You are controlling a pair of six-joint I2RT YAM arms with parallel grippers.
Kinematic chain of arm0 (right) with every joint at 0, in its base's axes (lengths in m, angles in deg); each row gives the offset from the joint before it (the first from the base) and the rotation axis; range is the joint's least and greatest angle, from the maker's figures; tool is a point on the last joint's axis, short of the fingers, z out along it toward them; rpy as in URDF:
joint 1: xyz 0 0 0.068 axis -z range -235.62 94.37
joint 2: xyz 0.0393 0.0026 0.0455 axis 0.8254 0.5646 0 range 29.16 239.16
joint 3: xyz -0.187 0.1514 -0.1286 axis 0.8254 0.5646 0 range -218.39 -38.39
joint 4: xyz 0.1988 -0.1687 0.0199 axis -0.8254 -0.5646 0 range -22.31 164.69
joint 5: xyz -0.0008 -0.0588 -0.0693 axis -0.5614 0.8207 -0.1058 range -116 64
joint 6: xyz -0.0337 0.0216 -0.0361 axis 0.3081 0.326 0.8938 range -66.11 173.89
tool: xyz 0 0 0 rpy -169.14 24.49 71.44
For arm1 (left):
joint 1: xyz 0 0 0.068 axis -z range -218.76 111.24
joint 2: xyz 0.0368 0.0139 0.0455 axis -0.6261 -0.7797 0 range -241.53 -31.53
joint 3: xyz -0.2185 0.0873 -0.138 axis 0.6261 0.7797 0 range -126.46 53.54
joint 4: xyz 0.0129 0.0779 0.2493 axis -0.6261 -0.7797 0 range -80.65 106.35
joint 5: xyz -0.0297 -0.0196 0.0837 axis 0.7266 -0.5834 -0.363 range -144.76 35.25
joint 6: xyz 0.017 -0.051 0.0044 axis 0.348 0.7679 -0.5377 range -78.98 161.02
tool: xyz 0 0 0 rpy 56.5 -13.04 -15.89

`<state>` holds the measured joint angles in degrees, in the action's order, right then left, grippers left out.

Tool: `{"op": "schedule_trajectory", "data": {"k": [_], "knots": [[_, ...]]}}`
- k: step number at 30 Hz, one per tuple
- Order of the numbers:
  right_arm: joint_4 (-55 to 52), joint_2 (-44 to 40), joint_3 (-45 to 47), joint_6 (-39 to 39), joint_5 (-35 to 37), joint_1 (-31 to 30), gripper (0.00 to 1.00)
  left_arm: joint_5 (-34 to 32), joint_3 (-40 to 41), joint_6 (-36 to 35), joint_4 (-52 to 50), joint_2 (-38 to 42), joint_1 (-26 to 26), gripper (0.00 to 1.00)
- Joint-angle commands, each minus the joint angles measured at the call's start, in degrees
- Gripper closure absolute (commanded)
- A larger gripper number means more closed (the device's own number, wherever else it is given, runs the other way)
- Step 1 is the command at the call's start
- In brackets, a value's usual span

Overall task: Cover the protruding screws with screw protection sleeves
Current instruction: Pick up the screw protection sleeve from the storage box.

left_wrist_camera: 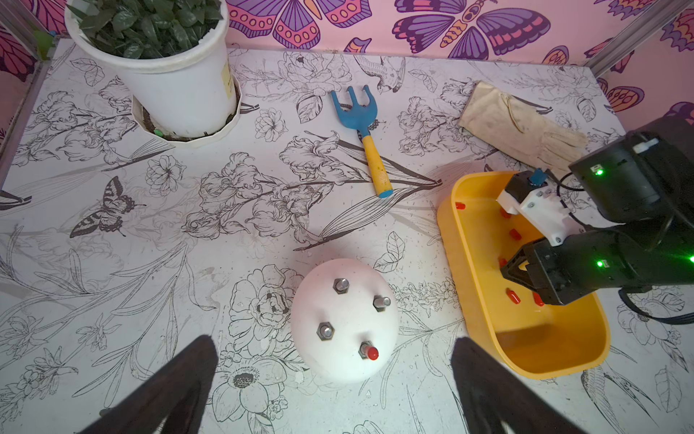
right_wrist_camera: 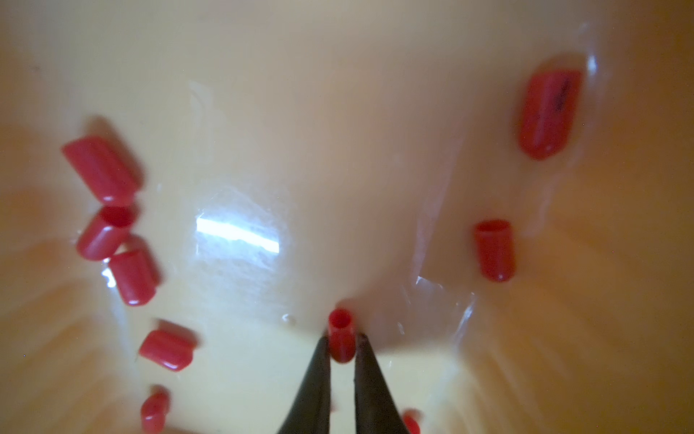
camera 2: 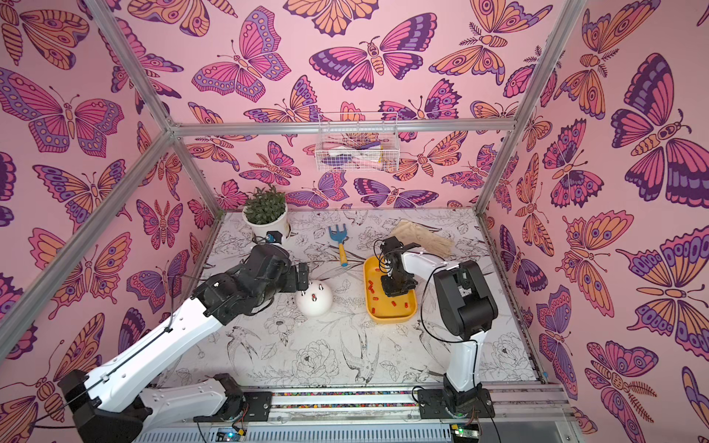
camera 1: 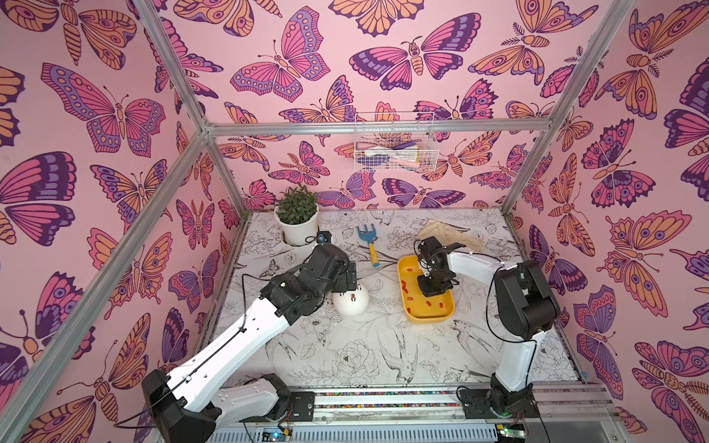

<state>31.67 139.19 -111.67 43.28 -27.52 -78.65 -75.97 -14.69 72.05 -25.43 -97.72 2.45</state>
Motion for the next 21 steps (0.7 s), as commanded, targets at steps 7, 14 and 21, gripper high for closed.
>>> {"op": "schedule_trajectory", "data": {"k": [7,14,21], "knots": [[-0.60,1.10,-0.51,0.68,-0.85,-0.05,0.85,-0.49,1.16,0.72,0.09,0.62,-0.34,0.00],[-0.66,1.47,-0.89,1.12,-1.03,0.00,0.83,-0.63,1.25,0.84,0.04,0.89,-0.34,0.00],[-0.33,1.76,-0.87,1.28,-1.29,-0.02,0.86,-0.76,1.34,0.96,0.06,1.07,-0.34,0.00]]}}
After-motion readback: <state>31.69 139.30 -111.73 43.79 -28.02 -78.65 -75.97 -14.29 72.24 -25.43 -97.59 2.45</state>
